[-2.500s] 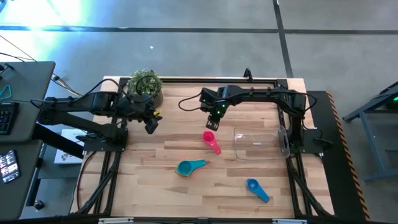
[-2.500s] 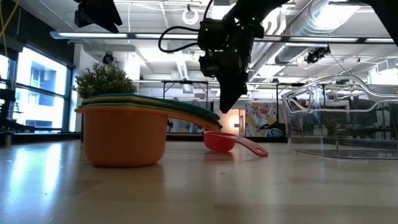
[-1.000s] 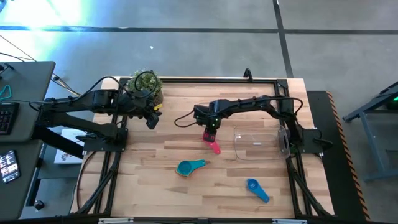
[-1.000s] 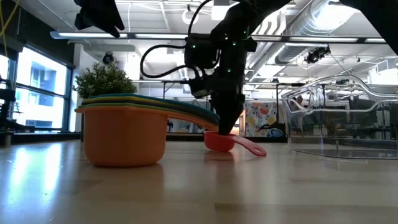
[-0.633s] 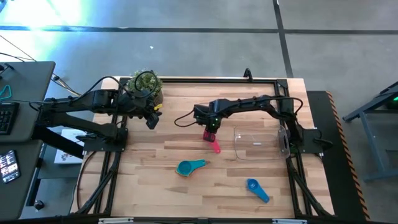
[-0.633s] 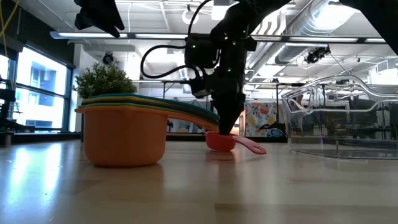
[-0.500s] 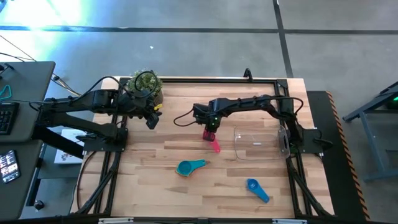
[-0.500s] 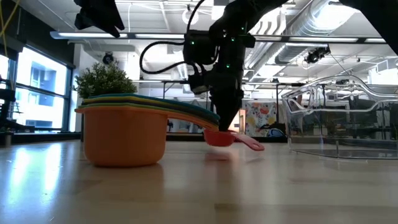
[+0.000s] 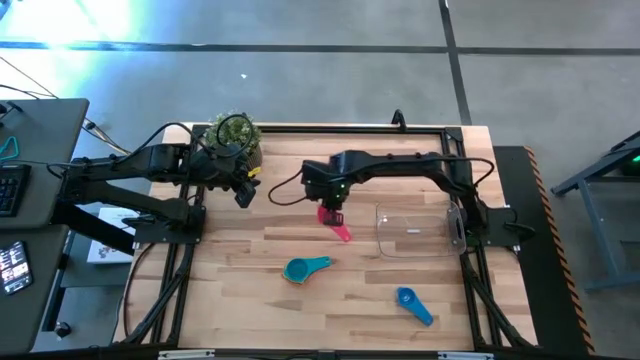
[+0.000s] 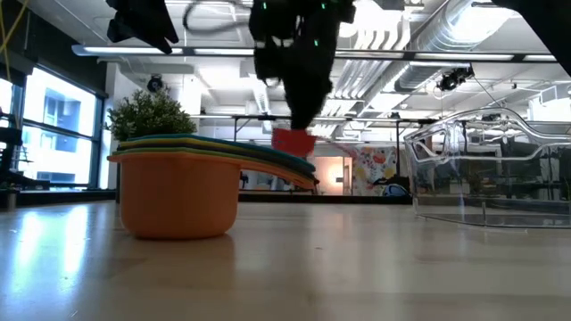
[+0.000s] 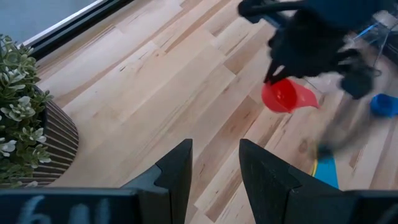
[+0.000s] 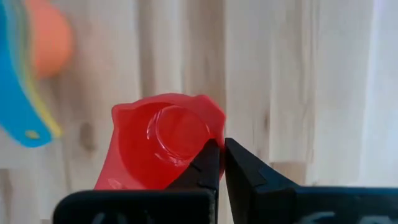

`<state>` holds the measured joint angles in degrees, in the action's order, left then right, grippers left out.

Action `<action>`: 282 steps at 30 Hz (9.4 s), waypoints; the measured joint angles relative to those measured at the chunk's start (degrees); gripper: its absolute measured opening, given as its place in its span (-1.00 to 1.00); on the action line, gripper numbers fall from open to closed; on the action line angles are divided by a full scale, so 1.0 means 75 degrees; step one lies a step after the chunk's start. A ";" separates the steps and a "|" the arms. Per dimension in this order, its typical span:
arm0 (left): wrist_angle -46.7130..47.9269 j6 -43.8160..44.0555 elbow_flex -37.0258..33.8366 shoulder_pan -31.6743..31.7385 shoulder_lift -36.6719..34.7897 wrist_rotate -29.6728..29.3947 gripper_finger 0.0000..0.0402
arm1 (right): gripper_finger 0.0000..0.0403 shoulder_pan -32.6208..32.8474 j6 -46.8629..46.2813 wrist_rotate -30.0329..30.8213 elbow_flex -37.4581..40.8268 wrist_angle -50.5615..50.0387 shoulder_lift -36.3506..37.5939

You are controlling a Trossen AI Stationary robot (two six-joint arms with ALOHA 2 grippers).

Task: Nest measuring cups in basket
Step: Stack the red measuring cup on top of the light blue measuring cup

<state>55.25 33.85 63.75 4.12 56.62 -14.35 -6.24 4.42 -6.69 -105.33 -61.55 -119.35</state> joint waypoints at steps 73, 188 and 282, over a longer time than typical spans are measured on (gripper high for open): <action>0.0144 0.1413 -0.0006 -0.1582 0.0194 0.1237 -0.39 | -1.00 0.1975 0.3612 0.0086 -0.2305 0.0159 -0.0865; -0.2467 0.3003 -0.0711 -0.2897 0.2510 0.0749 -0.39 | -1.00 0.1886 0.1526 0.1413 -0.3956 -0.2800 -0.0020; -0.2407 0.6607 -0.0775 -0.4084 0.2879 -0.0300 -0.39 | -1.00 0.1921 0.4013 0.1068 -0.0847 -0.1062 0.0448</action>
<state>37.20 83.40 57.93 -26.51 78.21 -16.60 8.17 34.52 1.32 -111.68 -69.51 -115.99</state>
